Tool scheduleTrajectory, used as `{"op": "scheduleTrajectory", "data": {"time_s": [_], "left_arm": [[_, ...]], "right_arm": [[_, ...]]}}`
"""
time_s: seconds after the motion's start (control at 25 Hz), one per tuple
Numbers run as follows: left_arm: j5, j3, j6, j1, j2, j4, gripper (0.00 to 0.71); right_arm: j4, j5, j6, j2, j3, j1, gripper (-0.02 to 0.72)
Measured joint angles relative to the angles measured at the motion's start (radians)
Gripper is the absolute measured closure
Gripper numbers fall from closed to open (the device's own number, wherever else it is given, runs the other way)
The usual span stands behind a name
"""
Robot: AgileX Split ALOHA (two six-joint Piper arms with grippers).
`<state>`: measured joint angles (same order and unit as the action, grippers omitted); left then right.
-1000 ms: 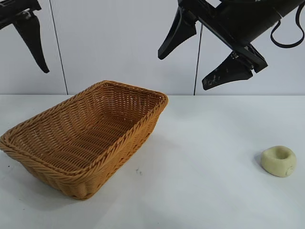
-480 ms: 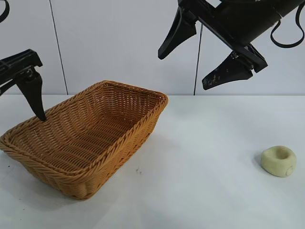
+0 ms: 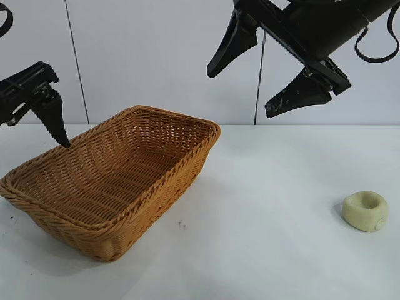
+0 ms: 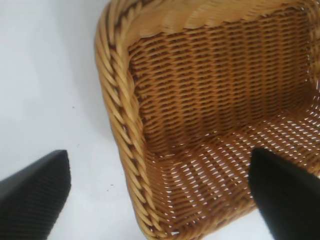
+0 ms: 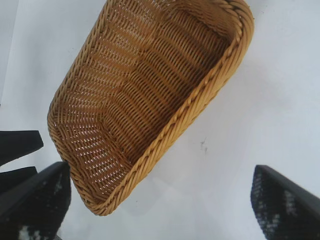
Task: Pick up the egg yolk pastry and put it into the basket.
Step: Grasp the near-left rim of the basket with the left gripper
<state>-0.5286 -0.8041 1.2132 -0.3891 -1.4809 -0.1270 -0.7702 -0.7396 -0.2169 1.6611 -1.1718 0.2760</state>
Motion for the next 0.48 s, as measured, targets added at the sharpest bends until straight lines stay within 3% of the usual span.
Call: {"op": "scheduleTrajectory", "data": {"time_s": [0.48], "left_arm": [[0.153, 0.0, 0.0, 0.0, -0.251, -0.053, 0.018]], "right_arm": [[0.0, 0.0, 0.0, 0.0, 0.0, 0.0, 0.008]]}}
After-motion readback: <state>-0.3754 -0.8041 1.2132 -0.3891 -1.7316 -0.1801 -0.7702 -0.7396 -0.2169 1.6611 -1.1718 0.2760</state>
